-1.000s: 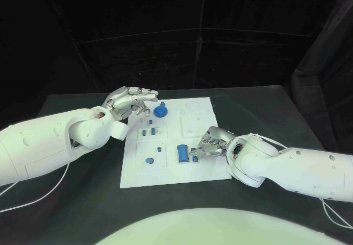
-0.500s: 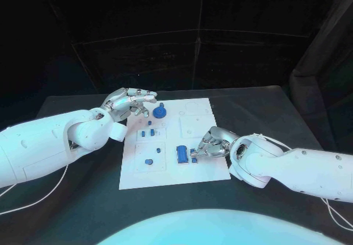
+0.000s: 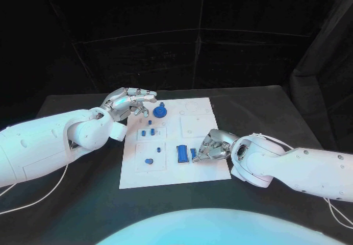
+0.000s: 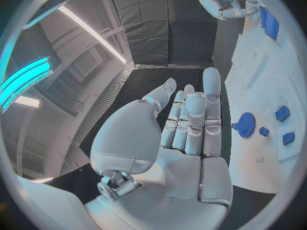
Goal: Assemble the parts on the task board
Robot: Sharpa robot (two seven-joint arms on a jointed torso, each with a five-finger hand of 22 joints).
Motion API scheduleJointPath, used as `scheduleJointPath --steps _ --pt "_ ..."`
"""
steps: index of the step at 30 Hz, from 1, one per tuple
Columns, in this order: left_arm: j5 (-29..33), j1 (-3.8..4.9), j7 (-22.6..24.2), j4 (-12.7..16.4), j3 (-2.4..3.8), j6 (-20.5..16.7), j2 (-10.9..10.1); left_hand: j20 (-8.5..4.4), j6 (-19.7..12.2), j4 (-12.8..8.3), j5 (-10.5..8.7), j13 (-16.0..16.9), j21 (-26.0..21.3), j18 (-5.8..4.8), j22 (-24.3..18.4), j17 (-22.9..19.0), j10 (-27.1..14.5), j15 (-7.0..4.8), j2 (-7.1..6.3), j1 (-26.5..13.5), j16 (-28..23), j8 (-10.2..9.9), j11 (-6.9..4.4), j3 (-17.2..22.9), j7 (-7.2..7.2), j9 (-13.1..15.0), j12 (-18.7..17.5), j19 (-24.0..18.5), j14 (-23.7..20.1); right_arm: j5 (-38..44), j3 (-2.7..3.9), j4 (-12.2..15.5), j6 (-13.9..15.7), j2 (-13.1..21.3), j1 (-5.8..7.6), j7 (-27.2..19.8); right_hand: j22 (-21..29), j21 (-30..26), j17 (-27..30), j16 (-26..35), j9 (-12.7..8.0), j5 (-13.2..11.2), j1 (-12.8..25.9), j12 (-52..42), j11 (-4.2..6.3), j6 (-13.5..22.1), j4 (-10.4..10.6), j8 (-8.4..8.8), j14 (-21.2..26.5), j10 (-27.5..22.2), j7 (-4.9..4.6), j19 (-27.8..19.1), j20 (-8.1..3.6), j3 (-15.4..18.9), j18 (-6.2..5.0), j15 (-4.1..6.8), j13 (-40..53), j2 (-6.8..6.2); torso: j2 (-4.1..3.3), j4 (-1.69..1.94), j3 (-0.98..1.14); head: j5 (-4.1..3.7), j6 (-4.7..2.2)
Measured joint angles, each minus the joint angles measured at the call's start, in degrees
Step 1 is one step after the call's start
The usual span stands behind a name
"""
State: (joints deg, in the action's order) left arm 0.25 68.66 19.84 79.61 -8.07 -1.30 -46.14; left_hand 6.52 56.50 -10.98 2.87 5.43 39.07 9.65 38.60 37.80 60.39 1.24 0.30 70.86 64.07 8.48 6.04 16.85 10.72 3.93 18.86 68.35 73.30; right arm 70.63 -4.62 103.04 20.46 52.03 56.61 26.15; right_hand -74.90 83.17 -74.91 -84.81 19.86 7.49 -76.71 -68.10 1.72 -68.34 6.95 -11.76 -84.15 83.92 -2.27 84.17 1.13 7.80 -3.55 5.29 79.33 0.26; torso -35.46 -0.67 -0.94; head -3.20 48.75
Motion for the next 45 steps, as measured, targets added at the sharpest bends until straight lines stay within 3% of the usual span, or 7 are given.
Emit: scheduleJointPath --steps 18,21,24,33,36,40,45 --pt "0.0 0.0 0.0 0.0 0.0 0.0 0.0 0.0 0.0 0.0 0.0 0.0 0.0 0.0 0.0 0.0 0.0 0.0 0.0 0.0 0.0 0.0 0.0 0.0 0.0 0.0 0.0 0.0 0.0 0.3 0.1 -2.4 -0.8 -1.9 0.11 1.7 0.0 0.0 0.0 0.0 0.2 0.2 0.3 0.0 -0.08 0.0 0.0 0.0 0.1 -0.1 0.0 0.0 0.0 0.0 0.0 0.13 0.4 0.62 -0.03 -0.01 0.01 0.01 0.19" --pt "0.0 0.0 -0.1 0.0 0.0 0.0 0.0 0.0 0.0 0.0 0.0 0.0 0.0 0.0 0.0 0.0 0.0 0.0 0.0 0.0 0.0 0.0 0.0 0.0 0.0 0.0 0.0 0.0 0.0 0.5 0.05 -2.9 -1.4 -2.3 0.09 2.2 0.0 0.0 0.0 0.0 0.3 0.4 -0.7 -0.1 -0.08 0.2 -1.3 0.0 0.2 -0.1 0.18 -0.2 -0.21 -0.2 0.0 0.04 5.3 1.73 -0.04 0.0 0.01 0.03 0.23" --pt "0.0 0.0 -0.1 0.0 0.0 0.0 0.0 0.0 0.0 0.0 0.0 0.0 0.0 0.0 0.0 0.0 0.0 0.0 0.0 0.0 0.0 0.0 0.0 0.0 0.0 0.0 0.0 0.0 0.0 0.7 0.01 -3.0 -2.0 -2.4 0.02 2.6 0.0 0.0 0.0 0.0 0.4 0.4 -2.1 -0.1 -0.08 0.2 -2.4 0.0 0.2 -0.1 0.18 -0.2 -0.21 -0.4 -0.01 0.03 5.3 0.73 -0.03 0.0 0.02 0.06 0.27" --pt "0.0 0.0 -0.1 0.0 0.0 0.0 0.0 0.0 0.0 0.0 0.0 0.0 0.0 0.0 0.0 0.0 0.0 0.0 0.0 0.0 0.0 0.0 0.0 0.0 0.0 0.0 0.0 0.0 0.0 1.3 0.09 -3.0 -2.7 -2.3 0.11 2.9 0.0 0.0 0.0 0.0 0.3 0.1 -3.0 -0.2 -0.08 0.2 -2.5 0.0 0.2 -0.1 0.18 -0.2 -0.21 0.0 0.0 0.03 7.4 0.71 0.05 -0.04 0.02 0.05 0.21" --pt "0.0 0.0 -0.1 0.0 0.0 0.0 0.0 0.0 0.0 0.0 0.0 0.0 0.0 0.0 0.0 0.0 0.0 0.0 0.0 0.0 0.0 0.0 0.0 0.0 0.0 0.0 0.0 0.0 0.0 1.1 0.02 -2.8 -2.3 -2.0 0.05 2.3 0.0 -0.4 0.0 0.3 0.3 3.5 -0.1 0.5 -0.07 0.8 -1.2 0.16 0.2 -0.1 -0.45 -0.2 -0.21 1.7 -0.01 0.03 6.4 -0.09 0.07 -0.04 0.03 0.04 0.14" --pt "0.0 0.0 -0.1 -0.1 0.0 0.0 0.0 0.0 0.0 0.0 0.0 0.0 0.0 0.0 0.0 -0.1 -0.1 0.0 0.0 0.0 0.0 0.0 0.13 0.0 0.0 0.0 0.0 0.0 0.0 -0.6 0.0 -2.6 -1.1 -1.1 0.01 -0.3 0.0 -0.8 0.0 0.7 0.2 5.5 1.8 1.2 -0.13 2.5 -0.3 1.18 0.2 -0.1 -1.04 -0.2 -0.21 3.0 0.0 0.05 1.8 -1.17 0.1 -0.03 0.04 0.04 -0.01" --pt "0.0 0.0 -0.1 -0.4 0.0 0.0 0.0 0.24 0.0 0.1 0.0 0.1 -0.2 0.0 -0.2 -1.3 -0.2 0.14 0.0 0.0 -0.1 0.2 0.21 -0.4 0.0 0.0 0.4 -0.2 -0.8 -6.8 0.01 -2.8 0.5 0.6 0.05 -6.8 0.4 -2.0 0.0 1.7 -0.3 5.7 2.0 5.1 -1.43 5.4 -0.4 2.69 0.2 -2.1 -2.06 -0.7 0.23 3.7 0.0 -0.59 -4.1 -1.26 0.2 0.03 -0.03 0.04 -0.41"
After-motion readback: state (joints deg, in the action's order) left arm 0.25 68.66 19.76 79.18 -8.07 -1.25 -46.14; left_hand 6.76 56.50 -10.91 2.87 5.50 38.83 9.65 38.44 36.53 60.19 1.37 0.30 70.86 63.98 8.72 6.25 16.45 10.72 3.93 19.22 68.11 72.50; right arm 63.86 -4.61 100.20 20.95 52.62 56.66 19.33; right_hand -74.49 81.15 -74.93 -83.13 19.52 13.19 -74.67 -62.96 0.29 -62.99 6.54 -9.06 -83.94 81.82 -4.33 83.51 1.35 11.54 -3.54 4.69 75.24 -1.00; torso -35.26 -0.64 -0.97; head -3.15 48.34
